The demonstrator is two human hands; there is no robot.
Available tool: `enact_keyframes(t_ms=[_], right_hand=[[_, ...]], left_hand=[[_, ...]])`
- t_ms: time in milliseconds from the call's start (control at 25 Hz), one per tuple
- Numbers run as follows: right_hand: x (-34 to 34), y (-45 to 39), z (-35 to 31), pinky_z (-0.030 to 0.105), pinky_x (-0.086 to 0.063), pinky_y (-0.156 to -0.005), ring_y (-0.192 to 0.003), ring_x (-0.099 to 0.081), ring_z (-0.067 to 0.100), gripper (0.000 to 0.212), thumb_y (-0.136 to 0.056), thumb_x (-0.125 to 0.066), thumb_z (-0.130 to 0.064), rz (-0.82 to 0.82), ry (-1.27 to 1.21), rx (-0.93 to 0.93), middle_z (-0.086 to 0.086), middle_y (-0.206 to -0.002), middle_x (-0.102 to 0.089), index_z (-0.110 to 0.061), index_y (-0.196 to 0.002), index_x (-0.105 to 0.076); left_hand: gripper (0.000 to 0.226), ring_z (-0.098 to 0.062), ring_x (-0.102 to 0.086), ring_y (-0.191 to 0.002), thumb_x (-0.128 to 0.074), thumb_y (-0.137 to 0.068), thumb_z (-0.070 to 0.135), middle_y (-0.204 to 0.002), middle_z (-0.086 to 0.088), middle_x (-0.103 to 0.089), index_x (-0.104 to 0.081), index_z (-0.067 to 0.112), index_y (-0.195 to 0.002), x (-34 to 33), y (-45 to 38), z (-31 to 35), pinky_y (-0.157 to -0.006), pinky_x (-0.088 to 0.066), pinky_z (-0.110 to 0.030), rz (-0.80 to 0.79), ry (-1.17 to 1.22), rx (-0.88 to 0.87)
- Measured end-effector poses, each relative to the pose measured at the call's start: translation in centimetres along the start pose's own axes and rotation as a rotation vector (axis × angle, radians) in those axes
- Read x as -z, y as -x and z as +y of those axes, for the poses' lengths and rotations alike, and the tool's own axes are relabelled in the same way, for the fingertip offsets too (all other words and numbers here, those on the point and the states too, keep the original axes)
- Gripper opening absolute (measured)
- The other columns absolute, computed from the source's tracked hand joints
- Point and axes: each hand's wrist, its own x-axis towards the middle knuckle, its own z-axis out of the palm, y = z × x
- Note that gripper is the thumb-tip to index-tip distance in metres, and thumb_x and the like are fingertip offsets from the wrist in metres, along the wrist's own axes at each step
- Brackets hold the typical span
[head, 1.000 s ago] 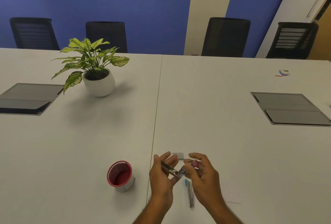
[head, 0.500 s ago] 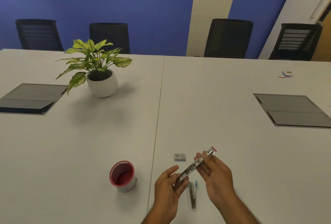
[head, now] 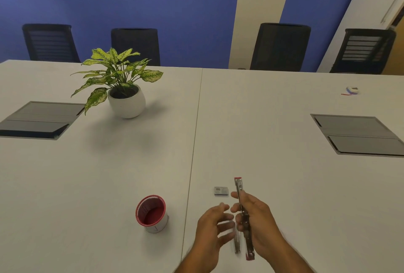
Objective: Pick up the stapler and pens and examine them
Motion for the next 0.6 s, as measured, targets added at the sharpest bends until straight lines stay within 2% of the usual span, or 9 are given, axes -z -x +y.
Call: enact_keyframes(t_ms=[80, 160, 280, 360, 480, 600], right_hand=[[-0.1, 0.5, -0.1, 0.026, -0.043, -0.047, -0.052, -0.052, 0.017, 0.031, -0.097, -0.051, -0.038, -0.052, 0.079, -0.034, 0.012, -0.072, -0.065, -0.018, -0.099, -0.075], [-0.1, 0.9, -0.2, 0.025, -0.042, -0.047, -0.051, -0.052, 0.017, 0.034, -0.095, -0.053, -0.041, -0.088, 0.160, -0.063, 0.014, -0.072, -0.068, -0.016, -0.095, -0.076], [-0.1, 1.4, -0.3, 0.024, -0.041, -0.046, -0.050, -0.052, 0.016, 0.038, -0.092, -0.056, -0.047, -0.122, 0.243, -0.090, 0.019, -0.080, -0.074, -0.014, -0.093, -0.077], [-0.2, 1.5, -0.5, 0.024, -0.041, -0.045, -0.050, -0.052, 0.017, 0.042, -0.090, -0.057, -0.050, -0.138, 0.279, -0.104, 0.019, -0.082, -0.075, -0.013, -0.090, -0.077], [-0.3, 1.7, -0.6, 0.023, -0.043, -0.045, -0.050, -0.054, 0.018, 0.050, -0.088, -0.056, -0.057, -0.128, 0.332, -0.114, 0.016, -0.079, -0.076, -0.012, -0.090, -0.076], [-0.2, 1.8, -0.6, 0.023, -0.041, -0.043, -0.048, -0.053, 0.019, 0.054, -0.087, -0.056, -0.057, -0.116, 0.334, -0.115, 0.018, -0.076, -0.076, -0.007, -0.085, -0.076]], left_hand=[[0.034, -0.027, -0.068, -0.104, -0.052, -0.096, 0.044, -0.108, -0.008, -0.074, -0.071, 0.020, -0.110, 0.3, -0.2, 0.6, -0.083, -0.058, -0.039, -0.078, 0.032, -0.086], [0.033, -0.026, -0.067, -0.108, -0.051, -0.096, 0.041, -0.112, -0.006, -0.074, -0.071, 0.022, -0.113, 0.8, -0.4, 1.4, -0.089, -0.056, -0.042, -0.172, 0.066, -0.165], [0.030, -0.025, -0.067, -0.103, -0.056, -0.094, 0.032, -0.115, -0.008, -0.072, -0.070, 0.019, -0.117, 1.5, -0.8, 2.1, -0.083, -0.056, -0.039, -0.248, 0.045, -0.225], [0.030, -0.023, -0.068, -0.101, -0.057, -0.093, 0.027, -0.115, -0.009, -0.072, -0.069, 0.019, -0.119, 1.8, -0.9, 2.1, -0.083, -0.055, -0.035, -0.271, -0.001, -0.241], [0.029, -0.026, -0.069, -0.102, -0.059, -0.092, 0.022, -0.114, -0.011, -0.073, -0.069, 0.014, -0.119, 2.1, -1.1, 1.6, -0.091, -0.056, -0.038, -0.285, -0.011, -0.273], [0.025, -0.024, -0.069, -0.089, -0.060, -0.093, 0.017, -0.106, -0.013, -0.074, -0.070, 0.011, -0.115, 2.2, -1.1, 1.3, -0.088, -0.056, -0.035, -0.252, -0.030, -0.319]])
